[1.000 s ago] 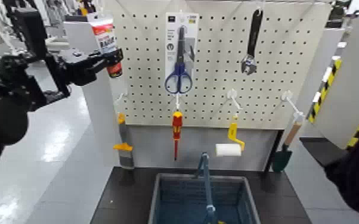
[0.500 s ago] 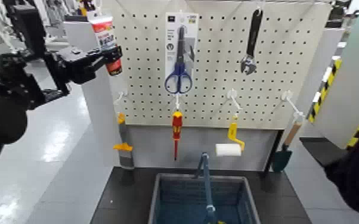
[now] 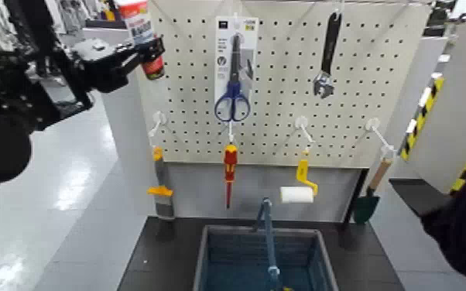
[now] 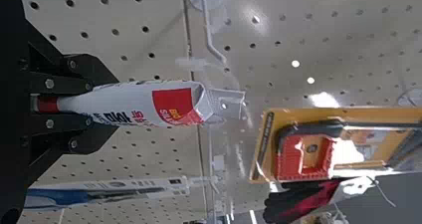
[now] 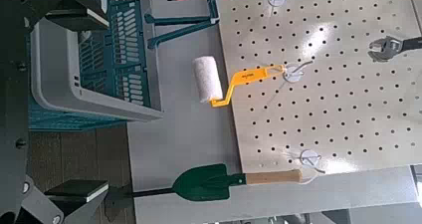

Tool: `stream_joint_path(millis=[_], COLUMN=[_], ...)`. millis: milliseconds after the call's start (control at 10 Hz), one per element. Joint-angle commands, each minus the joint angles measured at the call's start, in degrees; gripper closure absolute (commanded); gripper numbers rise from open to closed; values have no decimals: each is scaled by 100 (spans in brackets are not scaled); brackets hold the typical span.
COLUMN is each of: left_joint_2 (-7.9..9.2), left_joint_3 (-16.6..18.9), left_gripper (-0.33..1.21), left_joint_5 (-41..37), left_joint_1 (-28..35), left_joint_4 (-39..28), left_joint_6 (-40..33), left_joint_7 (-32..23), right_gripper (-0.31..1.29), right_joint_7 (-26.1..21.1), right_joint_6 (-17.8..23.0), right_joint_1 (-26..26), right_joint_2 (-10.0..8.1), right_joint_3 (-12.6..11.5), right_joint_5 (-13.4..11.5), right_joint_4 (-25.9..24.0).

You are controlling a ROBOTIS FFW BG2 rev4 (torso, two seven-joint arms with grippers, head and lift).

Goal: Put the red glue tube into the crate.

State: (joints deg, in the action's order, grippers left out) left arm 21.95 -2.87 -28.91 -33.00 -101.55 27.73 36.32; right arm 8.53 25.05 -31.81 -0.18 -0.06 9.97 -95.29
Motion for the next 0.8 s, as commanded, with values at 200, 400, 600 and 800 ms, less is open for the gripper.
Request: stream_joint_path(millis=[200, 400, 600, 800], left_joint_2=[-121, -191, -244, -349], left_joint_3=[-30, -109, -188, -425], left_gripper=[113, 113, 113, 113], left_joint_5=[-458, -599, -678, -722], left_joint_1=[224, 241, 259, 303], left_joint_4=[-761, -787, -770, -699], left_joint_6=[233, 286, 338, 356], left_joint_7=[-301, -301, -309, -327], right_gripper=[17, 17, 17, 17], right_joint_7=[0, 0, -18, -18], right_joint_6=[-35, -44, -53, -53], right_joint_1=[-9, 0, -9, 0], right_joint_2=[686, 659, 686, 686], right_joint_3=[-3, 23, 23, 32], right_joint_5=[-4, -4, -4, 5], right_joint_4=[-15, -24, -33, -7])
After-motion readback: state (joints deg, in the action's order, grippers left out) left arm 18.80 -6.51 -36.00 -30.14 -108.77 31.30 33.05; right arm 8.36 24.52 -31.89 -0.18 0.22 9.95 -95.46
